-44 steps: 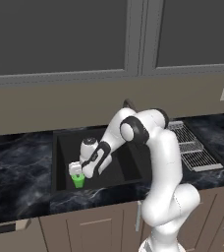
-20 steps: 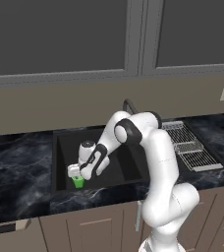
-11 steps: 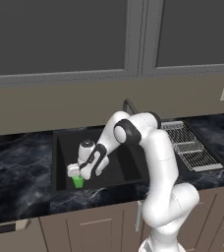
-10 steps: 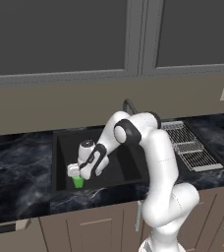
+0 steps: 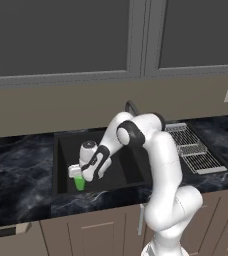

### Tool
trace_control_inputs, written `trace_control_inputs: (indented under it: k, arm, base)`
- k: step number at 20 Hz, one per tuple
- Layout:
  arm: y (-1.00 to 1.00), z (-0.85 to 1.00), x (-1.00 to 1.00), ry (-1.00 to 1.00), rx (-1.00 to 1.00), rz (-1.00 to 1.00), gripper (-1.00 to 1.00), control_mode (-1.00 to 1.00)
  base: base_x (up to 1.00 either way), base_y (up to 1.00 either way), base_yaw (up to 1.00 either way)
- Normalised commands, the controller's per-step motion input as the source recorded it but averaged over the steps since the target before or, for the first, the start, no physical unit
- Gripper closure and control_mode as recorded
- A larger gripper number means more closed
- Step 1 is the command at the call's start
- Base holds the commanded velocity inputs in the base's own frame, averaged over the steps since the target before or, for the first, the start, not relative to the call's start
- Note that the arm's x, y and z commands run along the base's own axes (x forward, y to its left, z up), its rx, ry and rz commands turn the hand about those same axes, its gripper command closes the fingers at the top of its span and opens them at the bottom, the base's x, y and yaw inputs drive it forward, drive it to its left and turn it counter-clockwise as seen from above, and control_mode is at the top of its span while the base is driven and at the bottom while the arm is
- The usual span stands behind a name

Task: Move any existing items from the left basin to the right basin for drying. Then move the measuring cup from the counter to the left basin of the sink for washing.

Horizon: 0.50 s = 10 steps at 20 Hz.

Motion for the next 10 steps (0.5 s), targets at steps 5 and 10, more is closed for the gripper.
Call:
trace_control_inputs:
  k: [5, 10]
  arm:
    - [0.00, 0.48, -0.21, -0.02, 0.00, -0.03, 1.00, -1.00]
    - [-0.04, 0.58, -0.21, 0.00, 0.00, -0.05, 1.00, -1.00]
  base:
    - [0.00, 0.00, 0.00]
    - [0.00, 0.00, 0.00]
